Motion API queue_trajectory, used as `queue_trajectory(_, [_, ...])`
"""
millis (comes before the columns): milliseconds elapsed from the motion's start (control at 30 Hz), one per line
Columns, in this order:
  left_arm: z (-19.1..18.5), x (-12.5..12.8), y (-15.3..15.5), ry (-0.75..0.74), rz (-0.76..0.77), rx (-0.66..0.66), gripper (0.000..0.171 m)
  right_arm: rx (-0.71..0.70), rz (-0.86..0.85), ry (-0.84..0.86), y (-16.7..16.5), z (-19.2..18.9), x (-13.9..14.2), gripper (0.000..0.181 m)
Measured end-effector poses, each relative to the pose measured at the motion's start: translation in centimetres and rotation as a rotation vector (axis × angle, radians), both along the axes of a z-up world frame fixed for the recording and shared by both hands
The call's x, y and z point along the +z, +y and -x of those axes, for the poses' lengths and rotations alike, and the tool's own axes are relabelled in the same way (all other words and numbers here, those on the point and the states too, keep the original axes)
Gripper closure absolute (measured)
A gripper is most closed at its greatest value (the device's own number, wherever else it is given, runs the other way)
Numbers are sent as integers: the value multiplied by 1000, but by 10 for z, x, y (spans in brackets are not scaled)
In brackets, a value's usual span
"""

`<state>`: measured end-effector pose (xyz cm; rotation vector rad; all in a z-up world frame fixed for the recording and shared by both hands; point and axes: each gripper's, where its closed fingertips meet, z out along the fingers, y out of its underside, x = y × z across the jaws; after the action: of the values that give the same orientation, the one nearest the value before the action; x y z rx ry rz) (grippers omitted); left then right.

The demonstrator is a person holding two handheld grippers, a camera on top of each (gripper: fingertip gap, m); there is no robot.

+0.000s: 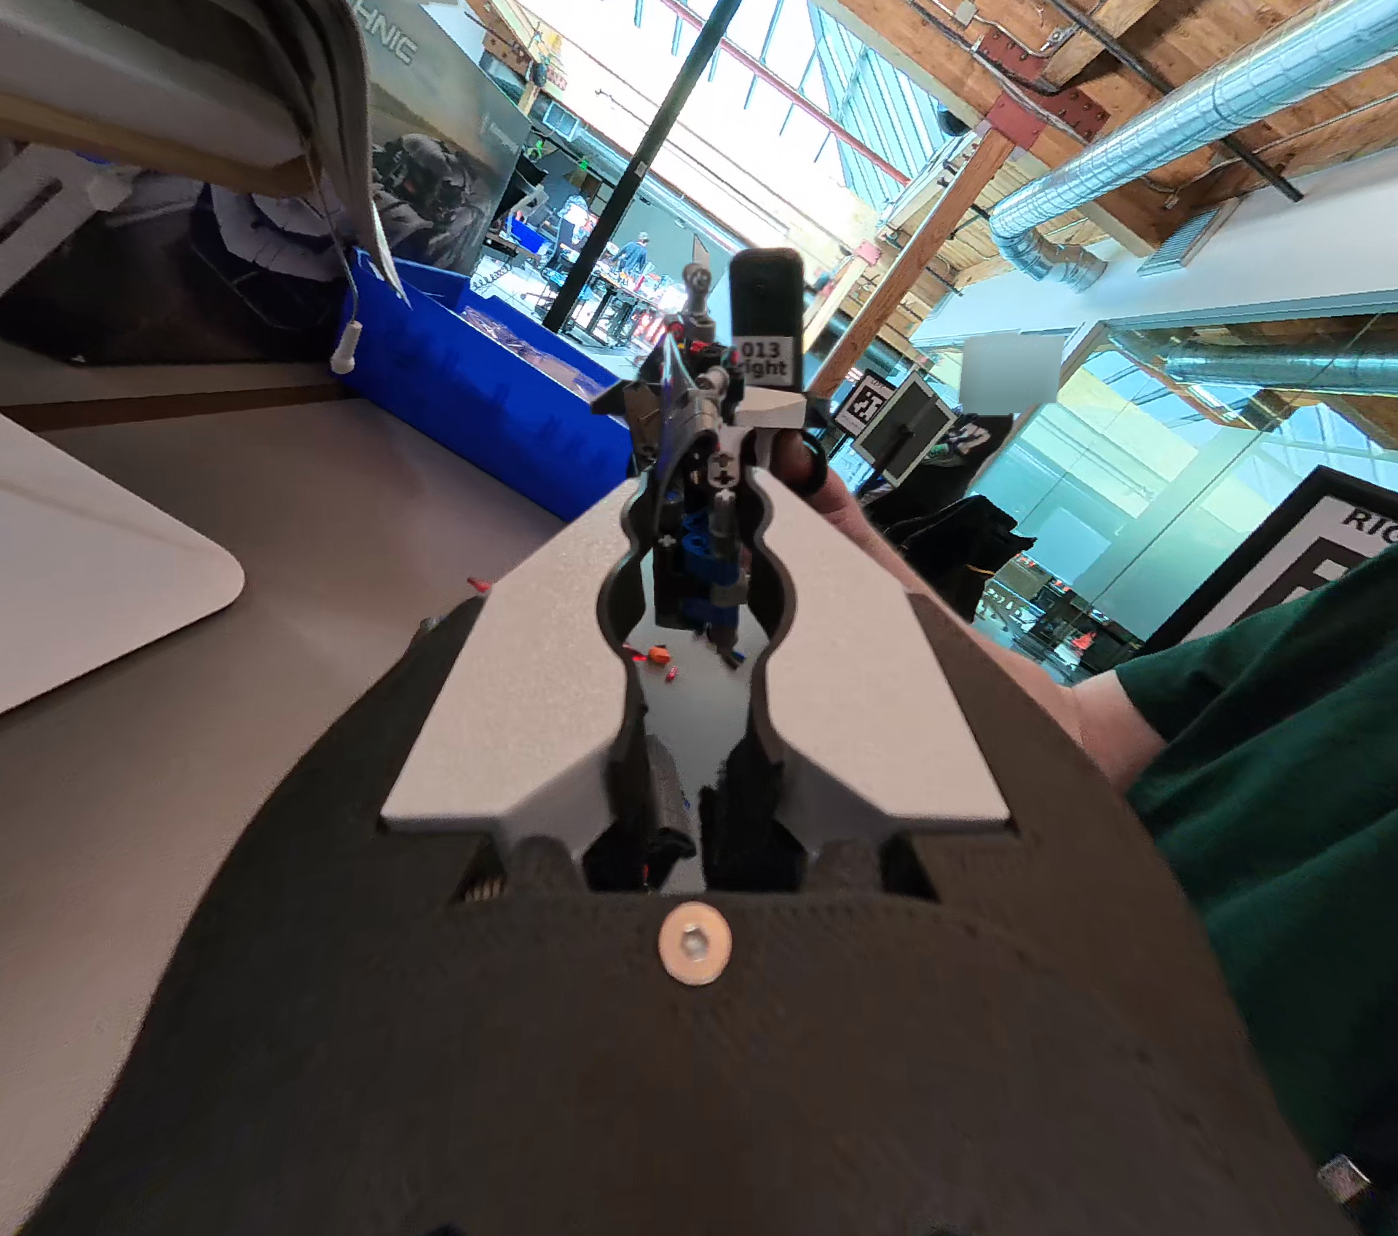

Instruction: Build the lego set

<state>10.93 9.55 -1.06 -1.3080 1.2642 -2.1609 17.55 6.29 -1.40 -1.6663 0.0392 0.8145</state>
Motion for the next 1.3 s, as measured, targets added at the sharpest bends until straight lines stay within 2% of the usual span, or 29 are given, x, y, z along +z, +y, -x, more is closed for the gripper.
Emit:
queue_trajectory(133, [0, 0, -1, -2, 10, -15, 153, 146, -15, 90, 1, 22, 4, 162])
queue_trajectory(333, [2, 9, 4, -47, 13, 7, 151, 149, -2, 209, 8, 21, 10, 163])
queue_trajectory(600, [8, 17, 10, -83, 20, 0, 116, 89, -43, 288, 13, 16, 20, 163])
queue_trajectory(767, [4, 9, 0, -38, 11, -42, 108, 39, -74, 292, 13, 12, 28, 163])
queue_trajectory(833, [2, 7, -7, -31, -2, -54, 112, 41, -68, 270, 14, 16, 29, 163])
queue_trajectory(967, [1, 5, -11, -29, -12, -58, 140, 48, -44, 219, 20, 28, 28, 163])
queue_trajectory(1167, [4, 8, -2, -42, 42, -45, 142, 29, -43, 150, 27, 34, 36, 162])
queue_trajectory(1300, [5, 10, 3, -47, 46, -21, 142, 6, -55, 104, 28, 33, 43, 152])
